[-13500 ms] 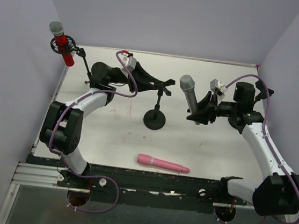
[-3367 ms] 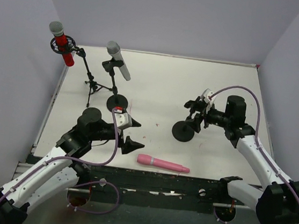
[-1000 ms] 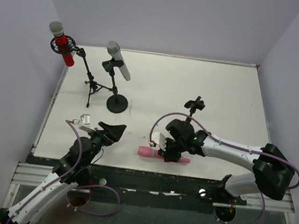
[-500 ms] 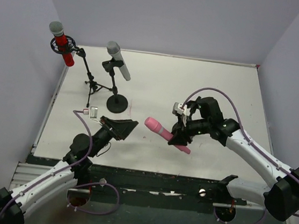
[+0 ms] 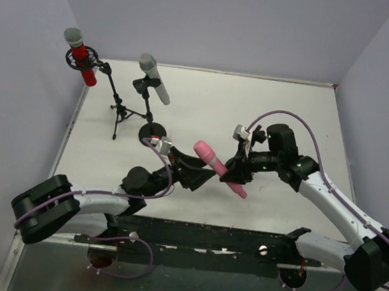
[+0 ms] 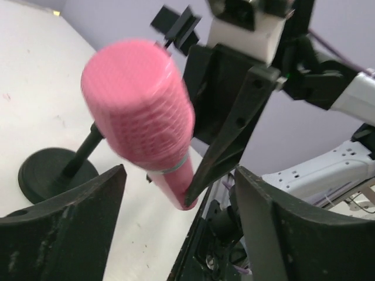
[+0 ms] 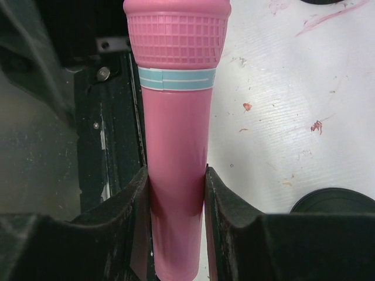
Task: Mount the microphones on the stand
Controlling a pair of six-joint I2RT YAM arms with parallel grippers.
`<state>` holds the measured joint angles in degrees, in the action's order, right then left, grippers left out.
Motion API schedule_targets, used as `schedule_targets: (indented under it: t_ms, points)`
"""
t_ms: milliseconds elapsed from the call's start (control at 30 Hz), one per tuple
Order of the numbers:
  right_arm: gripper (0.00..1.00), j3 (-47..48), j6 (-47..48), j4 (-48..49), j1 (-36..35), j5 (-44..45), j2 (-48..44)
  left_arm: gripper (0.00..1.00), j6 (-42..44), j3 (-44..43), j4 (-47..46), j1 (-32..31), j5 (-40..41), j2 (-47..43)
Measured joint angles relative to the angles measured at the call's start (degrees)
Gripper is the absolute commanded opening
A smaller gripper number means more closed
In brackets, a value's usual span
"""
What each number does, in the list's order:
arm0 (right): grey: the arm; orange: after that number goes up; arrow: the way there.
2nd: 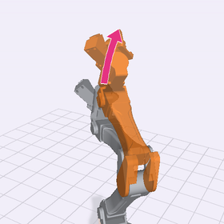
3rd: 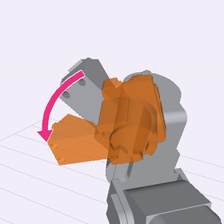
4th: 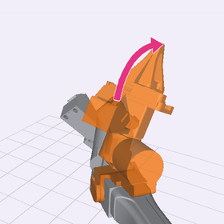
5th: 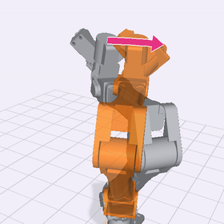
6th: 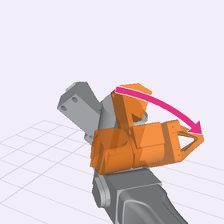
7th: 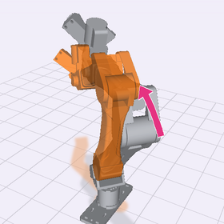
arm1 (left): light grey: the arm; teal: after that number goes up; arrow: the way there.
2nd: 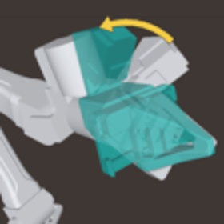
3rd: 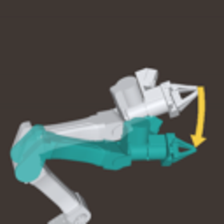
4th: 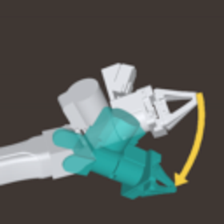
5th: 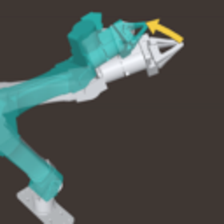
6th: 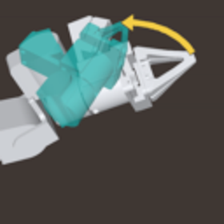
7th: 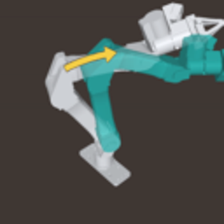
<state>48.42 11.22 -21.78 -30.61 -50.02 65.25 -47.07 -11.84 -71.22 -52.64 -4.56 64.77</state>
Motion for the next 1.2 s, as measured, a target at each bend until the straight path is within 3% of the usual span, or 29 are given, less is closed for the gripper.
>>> schedule_targets:
  t_ms: [200, 567, 700, 767, 833, 900, 933, 967, 1000, 1133, 1200]
  points:
    - [0.12, 0.00, -1.18, 0.72, 0.83, -2.01, -0.57, 0.77, 3.26, -2.69, -1.53, -4.17, 5.77, 10.80]
    - [0.13, -0.20, -1.79, 1.11, 1.86, -3.96, -0.81, 0.70, 6.95, -7.52, -2.93, -5.99, 13.57, 12.31]
    - [0.13, -0.22, -1.81, 1.14, 2.21, -4.68, -0.81, 0.54, 6.99, -8.28, -2.99, -6.01, 14.47, 12.31]
    - [0.13, -0.31, -1.84, 1.16, 2.27, -4.81, -0.81, 0.35, 6.97, -8.41, -3.13, -6.01, 14.56, 12.31]
    - [0.14, -0.48, -1.60, 1.51, 2.49, -5.11, -0.81, 0.24, 6.40, -8.70, -3.45, -6.32, 14.73, 12.31]
    - [0.16, -0.50, -1.60, 1.81, 2.58, -5.46, -0.92, 0.03, 6.29, -8.76, -3.65, -6.47, 15.04, 12.28]
    - [0.18, -0.52, -1.62, 1.92, 2.62, -5.55, -0.92, 0.00, 6.29, -8.76, -3.63, -6.47, 15.08, 12.28]
    - [0.20, -0.55, -1.64, 1.97, 2.62, -5.68, -0.92, 0.00, 6.38, -8.76, -3.65, -6.47, 15.10, 12.28]
    - [0.30, -0.59, -1.62, 1.99, 2.67, -5.75, -0.92, 0.00, 6.49, -8.76, -3.65, -6.47, 15.10, 12.26]
    - [0.82, -0.61, -0.48, 1.90, 2.82, -6.27, -0.98, 0.00, 7.52, -8.74, -3.45, -6.47, 14.82, 11.76]
    - [0.96, -0.59, 1.29, 0.35, 2.97, -6.67, -1.27, 0.00, 8.79, -8.31, -3.23, -6.19, 14.49, 10.60]
